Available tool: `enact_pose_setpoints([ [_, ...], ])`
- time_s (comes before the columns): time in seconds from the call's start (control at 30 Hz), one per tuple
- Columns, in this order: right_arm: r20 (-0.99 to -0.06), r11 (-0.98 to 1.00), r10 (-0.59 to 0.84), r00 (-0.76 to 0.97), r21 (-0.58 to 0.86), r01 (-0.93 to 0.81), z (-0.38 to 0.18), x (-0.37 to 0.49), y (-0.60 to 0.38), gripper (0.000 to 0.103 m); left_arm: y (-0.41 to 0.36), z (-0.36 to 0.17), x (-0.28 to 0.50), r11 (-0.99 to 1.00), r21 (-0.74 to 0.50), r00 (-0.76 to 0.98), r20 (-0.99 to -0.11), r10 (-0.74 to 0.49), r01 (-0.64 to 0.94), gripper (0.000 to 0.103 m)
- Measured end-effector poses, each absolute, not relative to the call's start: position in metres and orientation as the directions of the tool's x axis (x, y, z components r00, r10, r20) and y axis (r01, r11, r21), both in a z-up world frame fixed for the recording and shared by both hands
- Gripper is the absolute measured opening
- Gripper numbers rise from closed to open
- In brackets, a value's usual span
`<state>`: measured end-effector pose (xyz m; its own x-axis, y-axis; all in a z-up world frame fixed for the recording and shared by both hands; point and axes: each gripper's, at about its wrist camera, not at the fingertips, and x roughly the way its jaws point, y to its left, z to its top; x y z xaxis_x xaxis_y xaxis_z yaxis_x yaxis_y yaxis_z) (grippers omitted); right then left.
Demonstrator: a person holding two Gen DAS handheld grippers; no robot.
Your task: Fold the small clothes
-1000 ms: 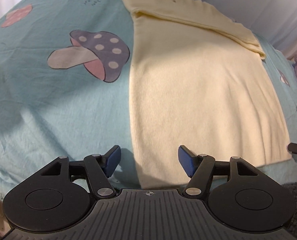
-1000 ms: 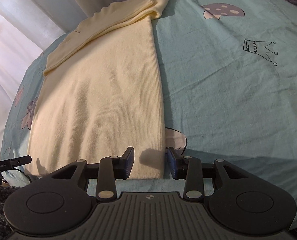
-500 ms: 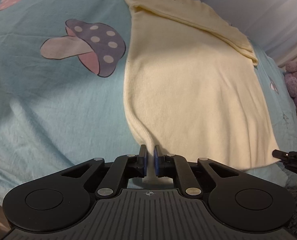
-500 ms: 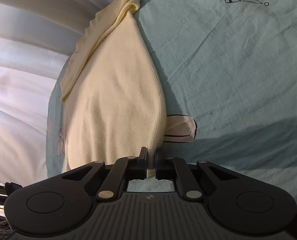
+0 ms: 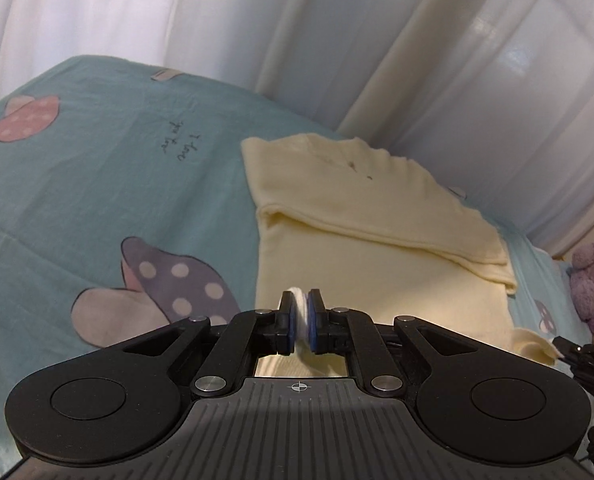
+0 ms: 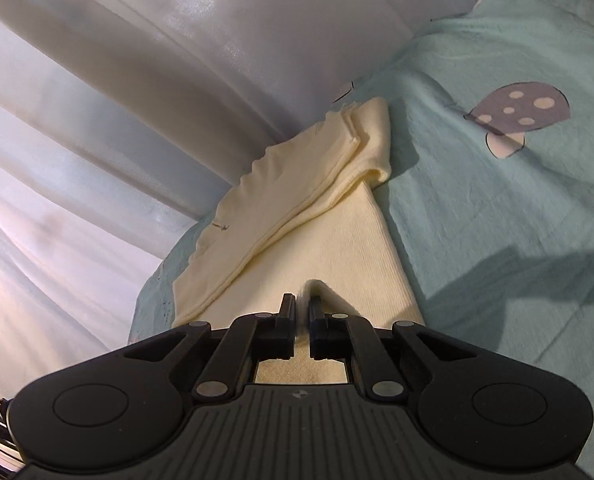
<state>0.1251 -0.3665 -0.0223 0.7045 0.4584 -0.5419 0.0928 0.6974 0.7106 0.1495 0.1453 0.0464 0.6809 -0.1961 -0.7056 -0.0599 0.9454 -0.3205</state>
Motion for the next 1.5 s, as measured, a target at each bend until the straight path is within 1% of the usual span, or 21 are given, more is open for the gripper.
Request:
enact_pose_setpoints([
  [0.1, -0.572, 0.735, 0.413, 0.709, 0.669, 0.112, -0.026, 0.149, -0.361, 0.006, 0.143, 0.034, 0.173, 0.946, -0.309, 0.676, -0.717, -0.168, -0.093, 0.009],
  [0.17, -0.606, 0.796, 0.341, 0.719, 0.593, 0.122, -0.028, 0.156, -0.356, 0.008, 0.14, 0.028, 0.181, 0.962, -0.238, 0.693, -0.716, -0.082, -0.131, 0.009],
  [0.23, -0.619, 0.857, 0.247, 0.745, 0.498, 0.13, -0.026, 0.157, -0.352, 0.012, 0.144, 0.025, 0.183, 0.97, -0.179, 0.711, -0.703, -0.008, -0.166, 0.013],
  [0.27, -0.623, 0.877, 0.218, 0.751, 0.463, 0.129, -0.026, 0.157, -0.351, 0.013, 0.147, 0.023, 0.182, 0.97, -0.185, 0.714, -0.7, -0.015, -0.161, 0.017],
  [0.33, -0.637, 0.907, 0.21, 0.742, 0.411, 0.096, -0.028, 0.158, -0.351, 0.028, 0.152, 0.018, 0.18, 0.974, -0.202, 0.71, -0.701, -0.073, -0.099, 0.026],
  [0.37, -0.643, 0.916, 0.212, 0.736, 0.394, 0.08, -0.029, 0.159, -0.35, 0.031, 0.152, 0.015, 0.179, 0.978, -0.198, 0.702, -0.705, -0.1, -0.059, 0.034],
  [0.4, -0.653, 0.926, 0.227, 0.723, 0.374, 0.046, -0.031, 0.159, -0.349, 0.036, 0.15, 0.011, 0.177, 0.982, -0.184, 0.698, -0.708, -0.109, -0.034, 0.038],
  [0.47, -0.679, 0.939, 0.245, 0.692, 0.344, 0.005, -0.036, 0.163, -0.344, 0.036, 0.145, 0.004, 0.177, 0.989, -0.149, 0.682, -0.723, -0.113, 0.007, 0.039],
  [0.57, -0.702, 0.948, 0.267, 0.66, 0.314, -0.05, -0.04, 0.172, -0.331, 0.036, 0.139, -0.005, 0.184, 0.987, -0.157, 0.65, -0.747, -0.141, 0.034, 0.037],
  [0.67, -0.704, 0.957, 0.271, 0.657, 0.269, -0.106, -0.039, 0.173, -0.317, 0.03, 0.134, -0.007, 0.189, 0.982, -0.181, 0.642, -0.746, -0.177, 0.06, 0.036],
  [0.7, -0.711, 0.962, 0.262, 0.652, 0.247, -0.117, -0.04, 0.174, -0.313, 0.016, 0.131, -0.009, 0.191, 0.981, -0.184, 0.632, -0.753, -0.185, 0.069, 0.035],
  [0.73, -0.719, 0.965, 0.255, 0.647, 0.229, -0.126, -0.041, 0.175, -0.311, 0.008, 0.129, -0.01, 0.193, 0.979, -0.188, 0.624, -0.757, -0.194, 0.077, 0.034],
  [0.8, -0.729, 0.971, 0.239, 0.642, 0.196, -0.138, -0.043, 0.176, -0.307, 0.008, 0.126, -0.011, 0.193, 0.975, -0.194, 0.618, -0.755, -0.219, 0.108, 0.03],
  [0.93, -0.745, 0.972, 0.23, 0.626, 0.202, -0.117, -0.047, 0.18, -0.311, 0.009, 0.122, -0.016, 0.198, 0.974, -0.187, 0.599, -0.769, -0.224, 0.125, 0.029],
  [1.0, -0.747, 0.971, 0.236, 0.621, 0.211, -0.114, -0.047, 0.181, -0.312, 0.009, 0.122, -0.017, 0.201, 0.974, -0.191, 0.591, -0.774, -0.228, 0.126, 0.012],
  [1.03, -0.748, 0.972, 0.232, 0.622, 0.203, -0.118, -0.047, 0.181, -0.312, 0.008, 0.121, -0.016, 0.201, 0.973, -0.192, 0.59, -0.773, -0.23, 0.128, 0.011],
  [1.13, -0.742, 0.981, 0.195, 0.642, 0.153, -0.122, -0.042, 0.18, -0.307, 0.006, 0.12, -0.008, 0.201, 0.973, -0.195, 0.598, -0.768, -0.229, 0.121, 0.01],
  [1.27, -0.669, 0.979, 0.199, 0.716, 0.161, -0.122, -0.016, 0.184, -0.31, 0.006, 0.128, 0.026, 0.207, 0.956, -0.27, 0.672, -0.687, -0.276, 0.116, 0.01],
  [1.37, -0.613, 0.982, 0.176, 0.77, 0.163, -0.095, 0.001, 0.201, -0.313, 0.006, 0.134, 0.048, 0.224, 0.955, -0.281, 0.734, -0.627, -0.26, 0.098, 0.01],
  [1.43, -0.586, 0.983, 0.152, 0.796, 0.169, -0.064, 0.006, 0.216, -0.314, 0.006, 0.135, 0.056, 0.24, 0.964, -0.255, 0.766, -0.606, -0.216, 0.071, 0.01],
  [1.5, -0.573, 0.98, 0.132, 0.809, 0.2, -0.019, 0.004, 0.238, -0.318, 0.006, 0.133, 0.055, 0.261, 0.964, -0.257, 0.775, -0.595, -0.213, 0.068, 0.01],
])
